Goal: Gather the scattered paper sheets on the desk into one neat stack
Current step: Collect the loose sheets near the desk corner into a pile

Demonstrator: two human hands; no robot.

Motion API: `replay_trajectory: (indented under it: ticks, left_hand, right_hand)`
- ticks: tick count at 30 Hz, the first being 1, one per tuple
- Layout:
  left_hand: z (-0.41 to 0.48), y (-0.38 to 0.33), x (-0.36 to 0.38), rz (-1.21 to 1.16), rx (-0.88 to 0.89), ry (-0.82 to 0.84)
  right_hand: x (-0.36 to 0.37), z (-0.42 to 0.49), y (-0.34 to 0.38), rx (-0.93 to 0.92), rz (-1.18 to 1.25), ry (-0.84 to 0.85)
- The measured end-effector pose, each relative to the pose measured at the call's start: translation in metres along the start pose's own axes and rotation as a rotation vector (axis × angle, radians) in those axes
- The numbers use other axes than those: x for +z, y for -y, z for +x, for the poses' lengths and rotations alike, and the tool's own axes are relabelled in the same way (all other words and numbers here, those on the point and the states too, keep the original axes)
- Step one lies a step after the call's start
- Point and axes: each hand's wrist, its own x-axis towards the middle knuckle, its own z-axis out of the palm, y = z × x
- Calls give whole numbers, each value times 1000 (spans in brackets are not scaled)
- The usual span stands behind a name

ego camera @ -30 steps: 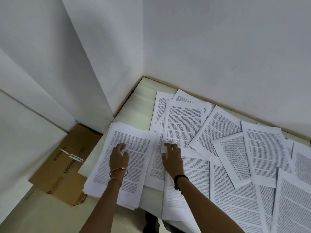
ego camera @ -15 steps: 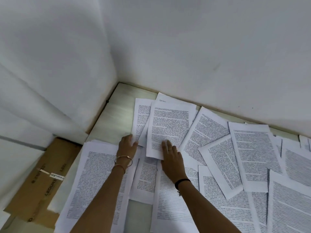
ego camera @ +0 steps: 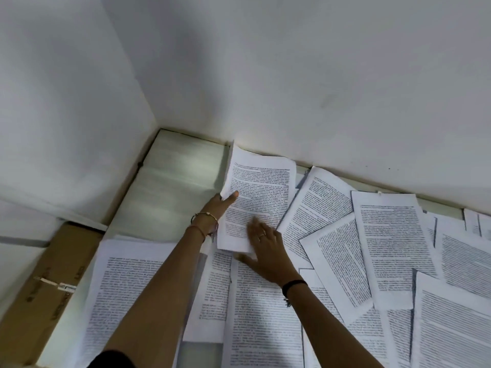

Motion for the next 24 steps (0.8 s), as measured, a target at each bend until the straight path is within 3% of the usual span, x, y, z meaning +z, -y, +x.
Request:
replay_trajectory:
  ticks: [2, 7, 11, 19, 24]
  left_hand:
    - [4, -1, 9, -28, -61, 77]
    - [5, 10, 34, 109, -54, 49]
    - [-10, 7, 24, -11, 25, -5]
    - [-42, 31, -23, -56, 59, -228]
    - [-65, 46, -30, -88, 3, -381]
  right_hand:
    - [-3, -9, -12, -10, 118, 39]
    - [-5, -39, -39, 182, 346, -190]
    - [-2, -57, -59, 306, 344, -222]
    - [-6, -72, -72, 371, 140, -98]
    - [-3, -83, -51, 362, 237, -202]
